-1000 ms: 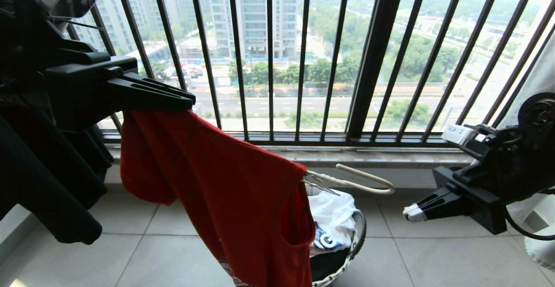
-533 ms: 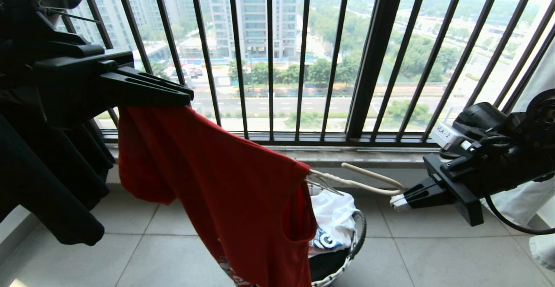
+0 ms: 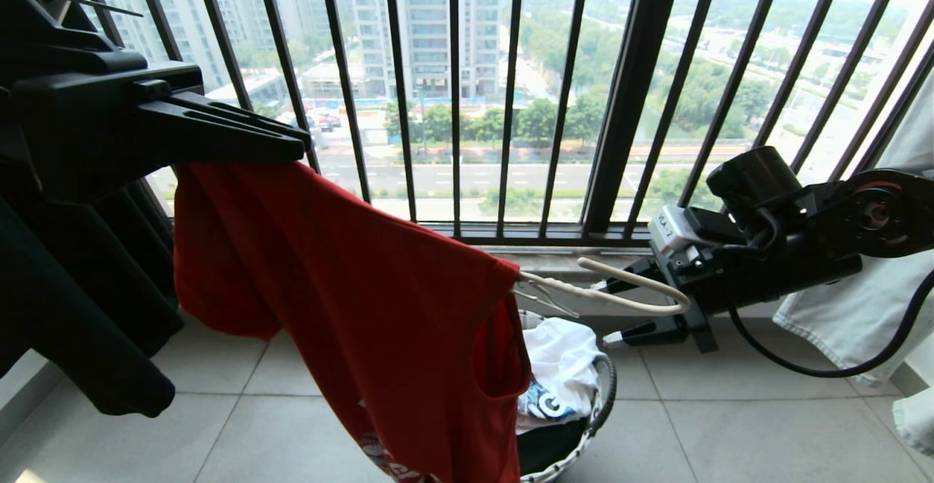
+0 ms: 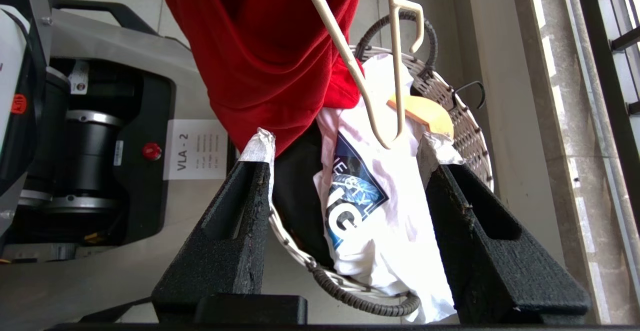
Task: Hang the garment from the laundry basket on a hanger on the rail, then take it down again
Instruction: Hang the clothes on the clothes rack
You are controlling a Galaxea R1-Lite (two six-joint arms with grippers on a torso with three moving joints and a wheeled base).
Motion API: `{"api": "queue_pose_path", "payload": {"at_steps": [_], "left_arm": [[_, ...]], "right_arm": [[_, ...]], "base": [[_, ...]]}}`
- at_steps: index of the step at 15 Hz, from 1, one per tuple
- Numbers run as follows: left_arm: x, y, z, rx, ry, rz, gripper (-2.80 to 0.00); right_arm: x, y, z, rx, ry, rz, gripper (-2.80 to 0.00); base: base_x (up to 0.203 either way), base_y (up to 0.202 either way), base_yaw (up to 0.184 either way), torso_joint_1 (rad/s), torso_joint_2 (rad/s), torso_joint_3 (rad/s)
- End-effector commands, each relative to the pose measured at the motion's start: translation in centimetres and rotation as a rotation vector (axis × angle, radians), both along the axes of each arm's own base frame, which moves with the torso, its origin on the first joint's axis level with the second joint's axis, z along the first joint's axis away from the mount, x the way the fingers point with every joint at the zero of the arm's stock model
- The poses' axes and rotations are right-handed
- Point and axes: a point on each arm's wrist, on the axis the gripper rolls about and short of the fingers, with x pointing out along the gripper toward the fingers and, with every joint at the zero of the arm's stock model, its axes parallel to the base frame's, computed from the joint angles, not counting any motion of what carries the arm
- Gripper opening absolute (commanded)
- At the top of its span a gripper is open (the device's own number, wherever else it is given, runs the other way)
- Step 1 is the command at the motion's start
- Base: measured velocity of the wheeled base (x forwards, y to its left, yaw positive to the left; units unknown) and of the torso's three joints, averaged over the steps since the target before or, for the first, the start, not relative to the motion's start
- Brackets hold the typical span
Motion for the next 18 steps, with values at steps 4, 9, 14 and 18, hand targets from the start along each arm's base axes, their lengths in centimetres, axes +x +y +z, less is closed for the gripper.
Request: {"api": "queue_pose_path", "payload": {"at_steps": [4,9,14,18], "left_arm": [[-0.4,0.1,0.2,-0.021,-0.004,-0.024,-2.80],[-0.3,0.6,0.3,-0.027,-0.005,-0.005,-2.80],[-0.6,1.3,0.6,-0.030,-0.021,0.021,-2.80],[-0.7,1.4,0.7,-0.030,-0.027,0.027,-2.80]], "right_arm": [[1.5,1.7,-0.3,0.064,0.126,-0.009,0.00],[1.7,2.4,0.5,0.124,0.222,-0.044,0.00],[1.7,2.6,0.2,0.141,0.331,-0.095,0.00],[1.9,3.8,1.6,0.238,0.433,-0.176,0.00]], "base": [[0.000,0.000,0.000,0.000,0.00,0.000],[0.000,0.000,0.000,0.000,0.00,0.000],[0.000,0.000,0.000,0.000,0.00,0.000],[0.000,0.000,0.000,0.000,0.00,0.000]]}}
